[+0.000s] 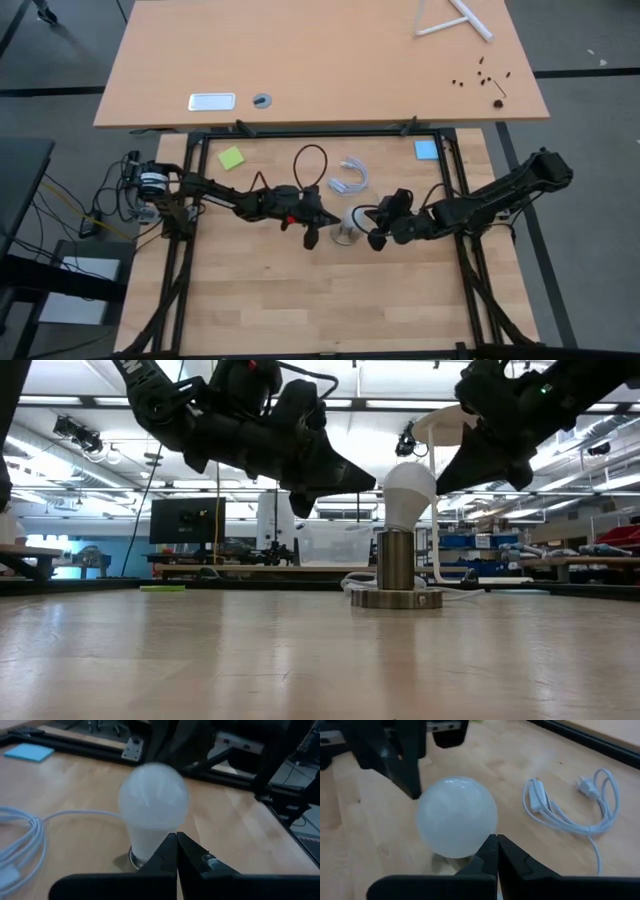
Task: Screw lightbulb
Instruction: Insert the lightbulb into the lamp
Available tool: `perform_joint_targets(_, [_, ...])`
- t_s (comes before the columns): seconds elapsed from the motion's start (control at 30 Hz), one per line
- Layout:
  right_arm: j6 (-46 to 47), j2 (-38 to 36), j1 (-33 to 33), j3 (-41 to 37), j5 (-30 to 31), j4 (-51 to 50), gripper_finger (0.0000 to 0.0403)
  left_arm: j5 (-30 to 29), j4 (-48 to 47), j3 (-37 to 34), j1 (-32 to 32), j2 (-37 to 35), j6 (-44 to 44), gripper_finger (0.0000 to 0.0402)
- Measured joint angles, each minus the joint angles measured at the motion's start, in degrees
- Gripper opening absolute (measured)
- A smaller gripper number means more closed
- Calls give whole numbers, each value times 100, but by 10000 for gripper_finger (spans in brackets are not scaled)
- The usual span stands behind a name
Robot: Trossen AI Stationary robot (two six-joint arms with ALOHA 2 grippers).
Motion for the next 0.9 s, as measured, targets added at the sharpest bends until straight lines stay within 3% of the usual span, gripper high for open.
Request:
perform_joint_targets(0.5, [-198,0,0,0,-1,165,9,-108,307,2,-2,0,-42,3])
perform_joint_targets(0.9, [-599,0,2,0,-3,485,9,280,848,-9,-129,0,-79,1])
